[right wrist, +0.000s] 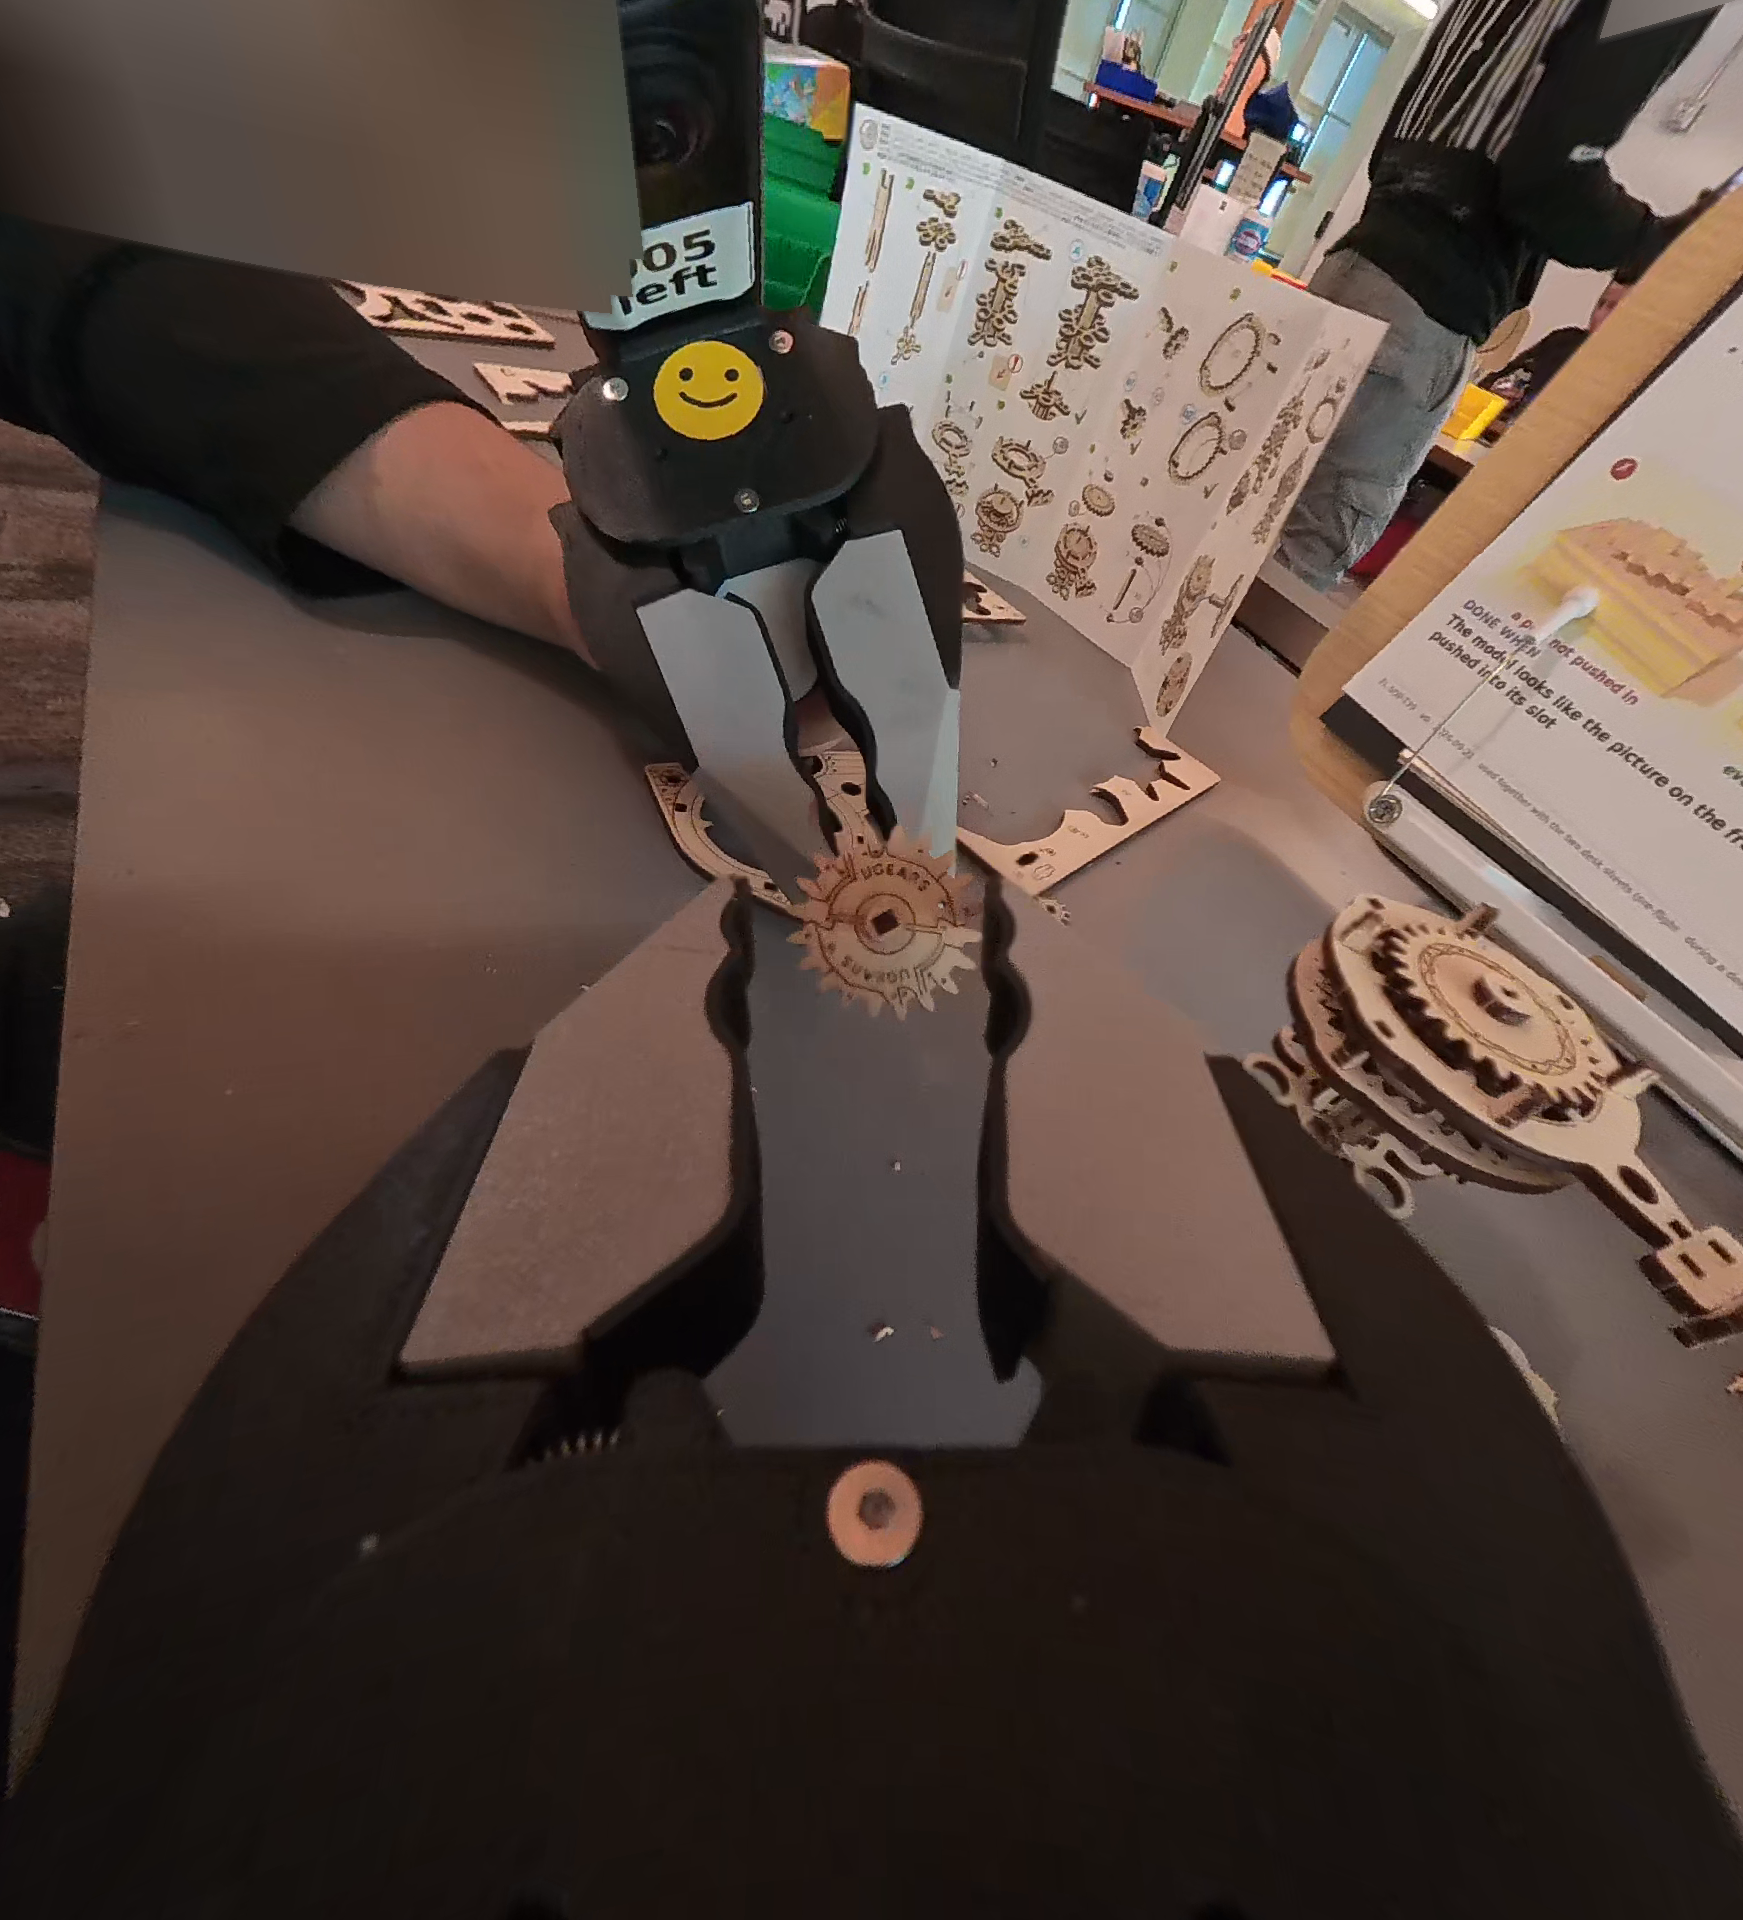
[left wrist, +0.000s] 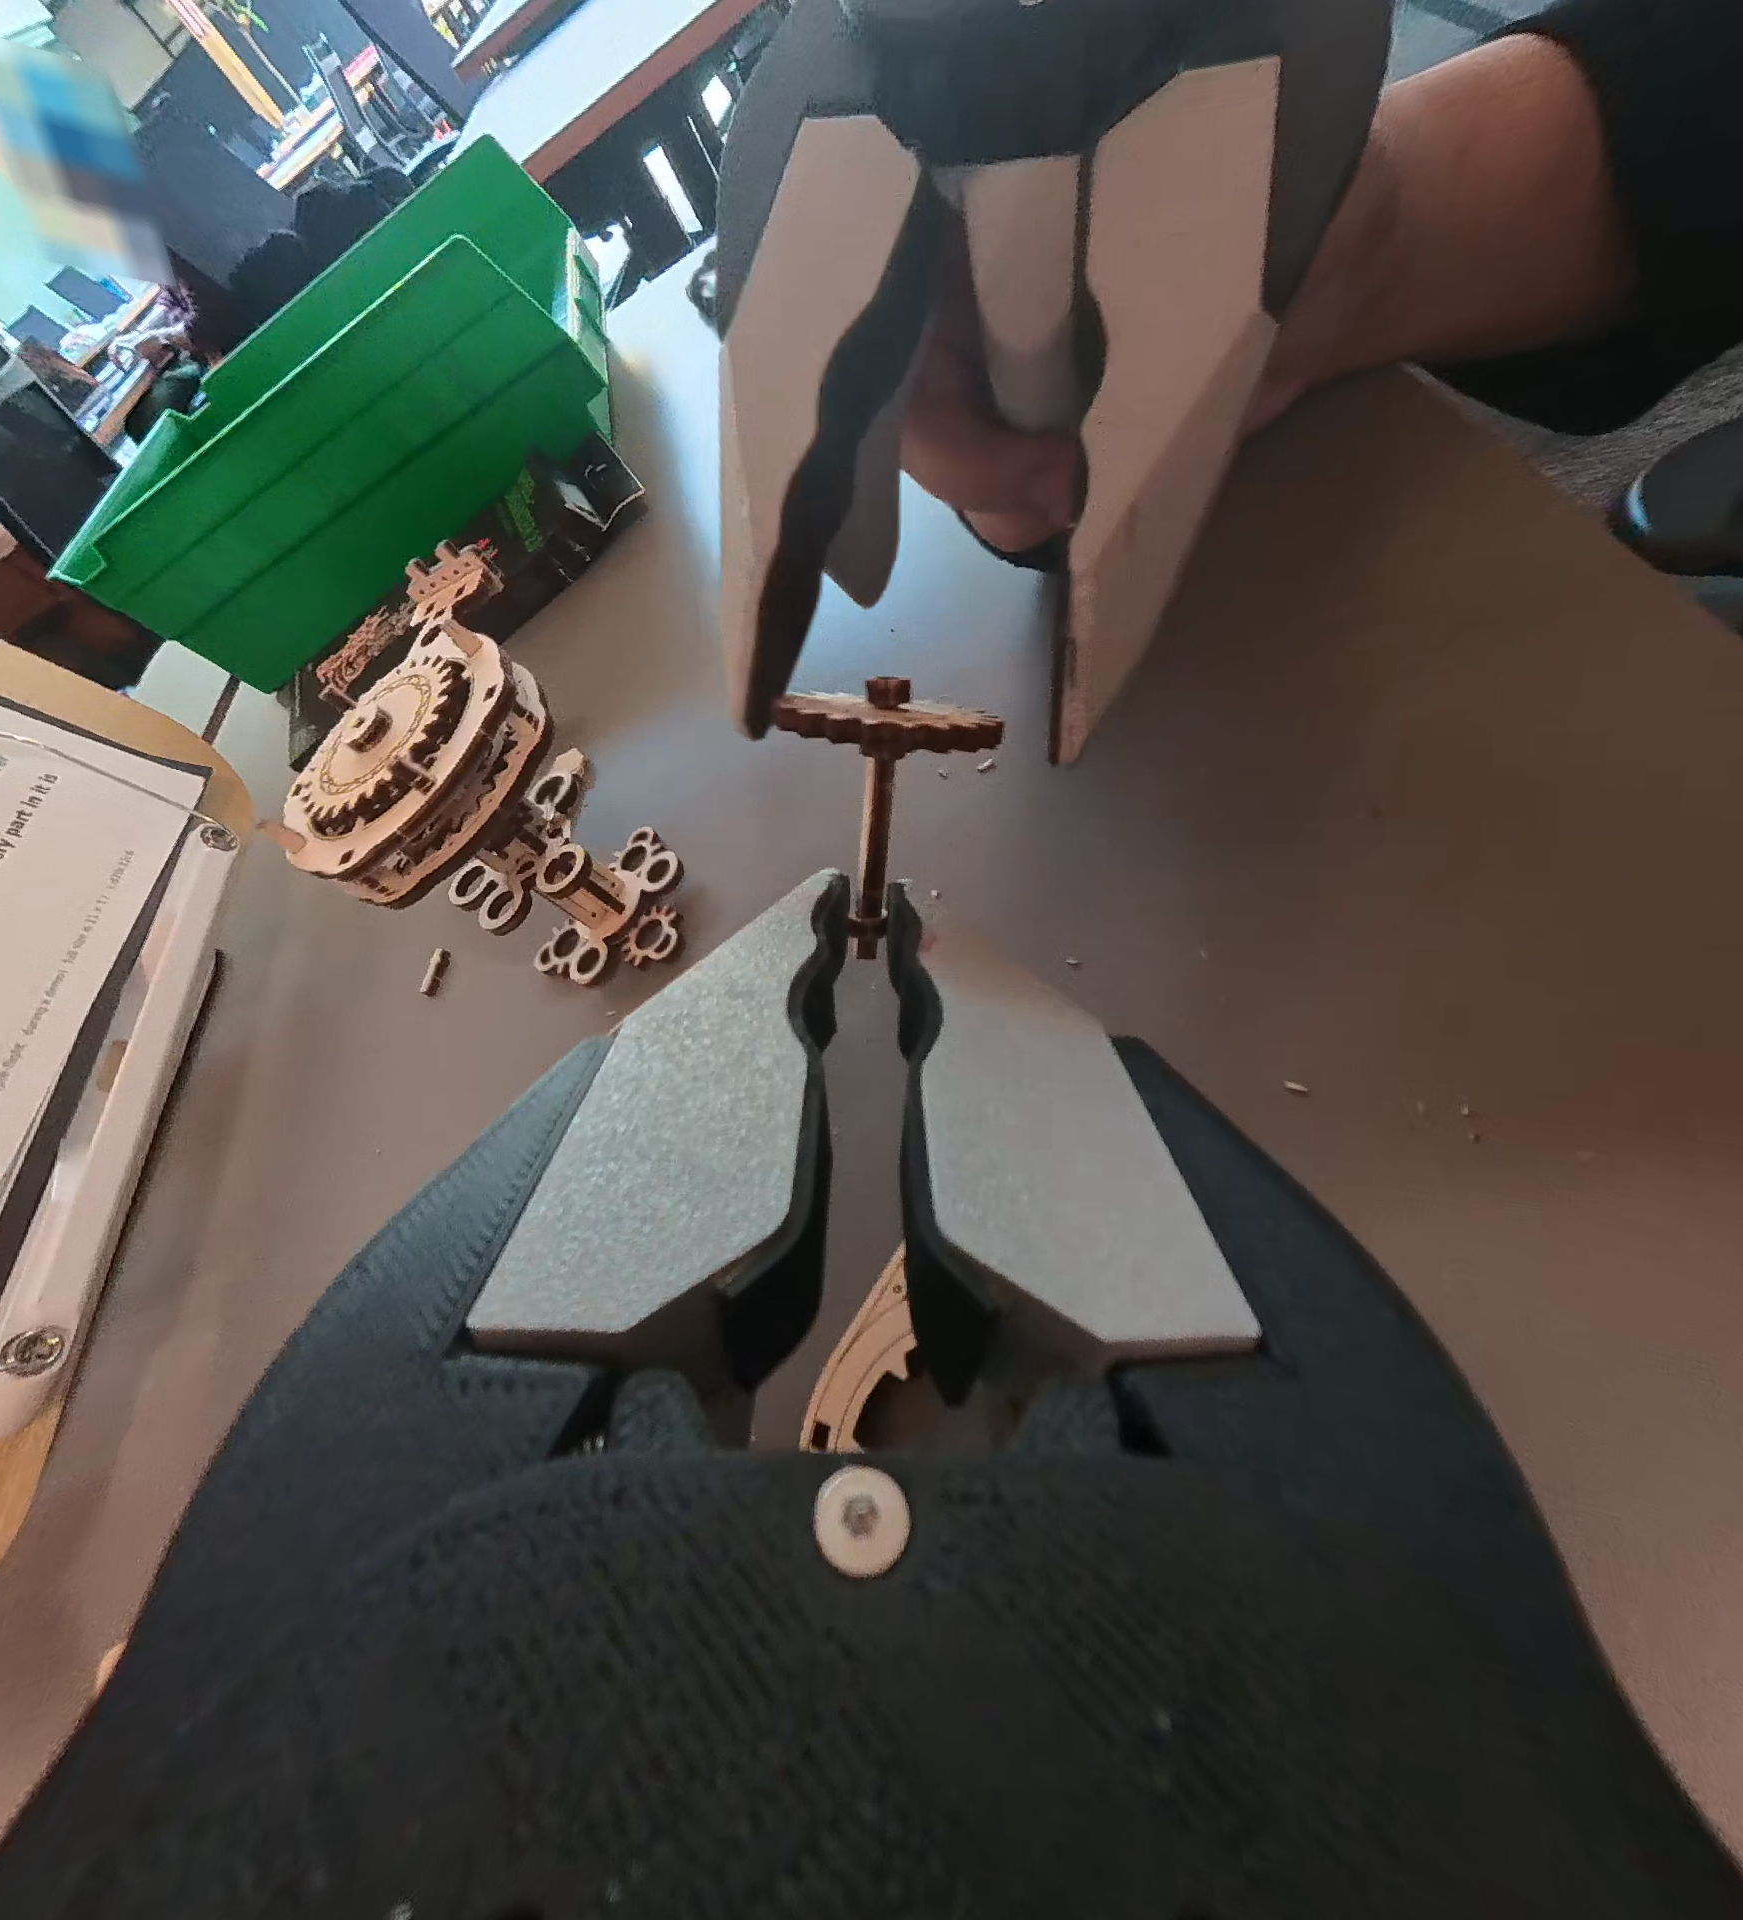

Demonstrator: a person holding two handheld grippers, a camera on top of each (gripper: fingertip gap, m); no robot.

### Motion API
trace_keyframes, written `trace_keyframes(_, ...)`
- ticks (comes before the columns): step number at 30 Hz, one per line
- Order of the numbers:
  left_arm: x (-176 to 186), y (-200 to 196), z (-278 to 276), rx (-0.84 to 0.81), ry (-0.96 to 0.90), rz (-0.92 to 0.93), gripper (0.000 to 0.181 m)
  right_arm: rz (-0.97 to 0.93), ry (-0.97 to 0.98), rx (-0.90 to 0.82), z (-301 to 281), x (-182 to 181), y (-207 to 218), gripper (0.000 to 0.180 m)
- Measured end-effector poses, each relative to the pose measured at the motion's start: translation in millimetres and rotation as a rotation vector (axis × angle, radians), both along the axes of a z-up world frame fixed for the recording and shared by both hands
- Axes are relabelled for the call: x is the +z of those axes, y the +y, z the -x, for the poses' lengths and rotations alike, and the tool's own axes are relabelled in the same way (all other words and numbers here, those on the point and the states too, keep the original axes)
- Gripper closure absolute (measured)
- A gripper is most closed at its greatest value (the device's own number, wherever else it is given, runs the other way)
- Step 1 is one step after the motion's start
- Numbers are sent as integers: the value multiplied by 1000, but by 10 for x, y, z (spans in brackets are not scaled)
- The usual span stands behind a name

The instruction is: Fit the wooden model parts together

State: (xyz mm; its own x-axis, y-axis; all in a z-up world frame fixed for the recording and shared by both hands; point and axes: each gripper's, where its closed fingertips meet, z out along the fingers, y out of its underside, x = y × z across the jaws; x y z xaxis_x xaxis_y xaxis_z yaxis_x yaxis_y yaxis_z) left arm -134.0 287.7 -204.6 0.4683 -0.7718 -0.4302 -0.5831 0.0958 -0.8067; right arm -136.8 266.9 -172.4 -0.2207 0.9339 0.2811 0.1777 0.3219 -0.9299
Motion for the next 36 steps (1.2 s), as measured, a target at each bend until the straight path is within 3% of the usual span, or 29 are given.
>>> trace_keyframes(21,-52,31,1,28,47,-17,176,-55,-27,-52,24,-60,69,145)
trace_keyframes(29,169,31,-36,23,-129,24,175,172,37,-34,-39,108,180,145)
trace_keyframes(36,414,36,45,34,-237,23,158,352,145,2,-157,313,280,145)
